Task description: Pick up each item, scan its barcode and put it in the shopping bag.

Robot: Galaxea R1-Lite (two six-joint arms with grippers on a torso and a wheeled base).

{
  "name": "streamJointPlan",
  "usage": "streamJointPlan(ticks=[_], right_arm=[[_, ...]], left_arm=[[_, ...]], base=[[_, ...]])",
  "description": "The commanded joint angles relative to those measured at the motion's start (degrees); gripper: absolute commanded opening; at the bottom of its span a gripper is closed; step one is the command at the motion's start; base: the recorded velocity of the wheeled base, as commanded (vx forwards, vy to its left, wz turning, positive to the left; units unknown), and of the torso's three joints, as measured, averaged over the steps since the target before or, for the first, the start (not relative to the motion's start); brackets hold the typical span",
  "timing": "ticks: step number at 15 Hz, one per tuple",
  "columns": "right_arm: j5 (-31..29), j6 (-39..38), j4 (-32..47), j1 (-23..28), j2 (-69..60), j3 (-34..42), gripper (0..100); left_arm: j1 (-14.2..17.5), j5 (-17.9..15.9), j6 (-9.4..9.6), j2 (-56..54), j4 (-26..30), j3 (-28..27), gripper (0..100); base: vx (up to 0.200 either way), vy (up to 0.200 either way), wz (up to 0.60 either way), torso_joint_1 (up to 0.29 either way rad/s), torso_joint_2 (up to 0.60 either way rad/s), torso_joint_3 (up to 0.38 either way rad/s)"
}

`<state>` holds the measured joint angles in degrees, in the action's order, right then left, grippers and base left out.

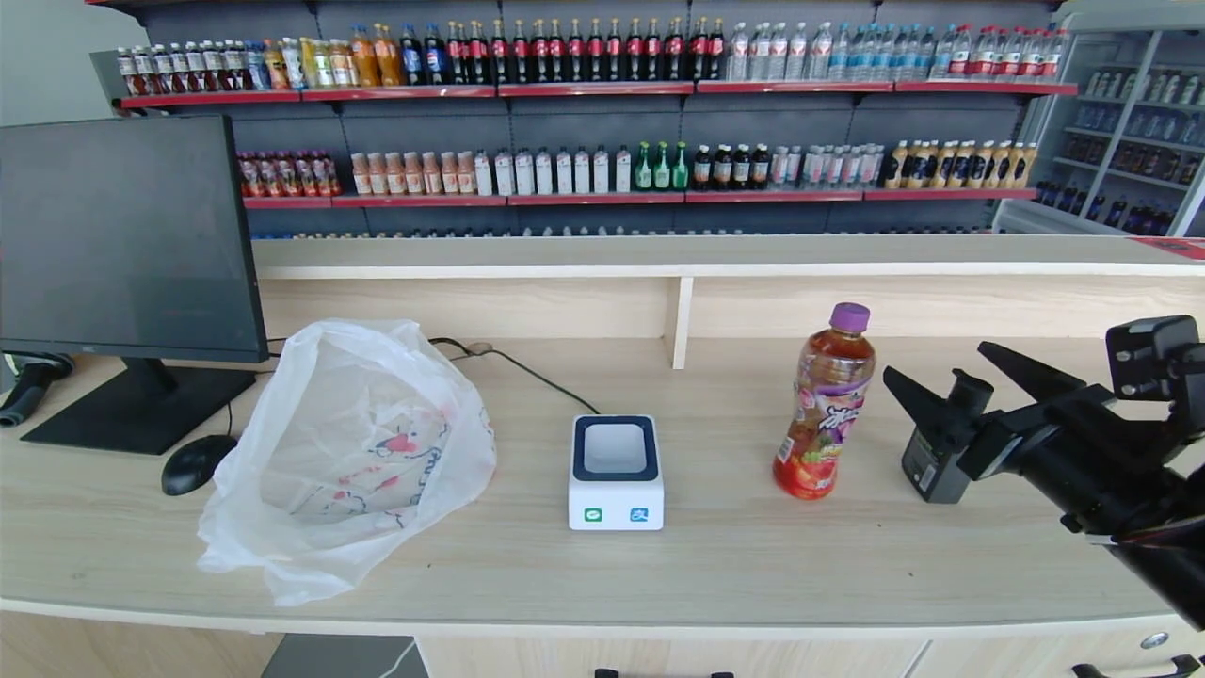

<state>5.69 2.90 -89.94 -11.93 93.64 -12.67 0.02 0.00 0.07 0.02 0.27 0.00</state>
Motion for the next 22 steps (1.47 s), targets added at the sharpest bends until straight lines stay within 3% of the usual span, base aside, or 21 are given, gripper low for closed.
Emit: streamJointPlan(ticks=[1,10,17,22], right_arm=[[0.02,0.00,-0.06,-1.69,1.29,0.27,100],[-1.83,-1.06,-0.06,-4.24,8.93,5.20,100],[-2.18,-4.40,-0.06,-5.20,14.82,0.10,100],[-8.07,-6.42,-0.06,-5.29,17.81,-4.38,100]], left_arm=[[0.06,0.00,0.01,-0.02,0.00,0.00,100],[0.06,0.00,0.01,-0.02,0.00,0.00,100],[0.06,0.00,0.01,-0.02,0.00,0.00,100],[0.06,0.00,0.01,-0.02,0.00,0.00,100]], base=[[0.000,0.000,0.00,0.000,0.00,0.000],[0.000,0.000,0.00,0.000,0.00,0.000],[0.000,0.000,0.00,0.000,0.00,0.000],[0.000,0.000,0.00,0.000,0.00,0.000]])
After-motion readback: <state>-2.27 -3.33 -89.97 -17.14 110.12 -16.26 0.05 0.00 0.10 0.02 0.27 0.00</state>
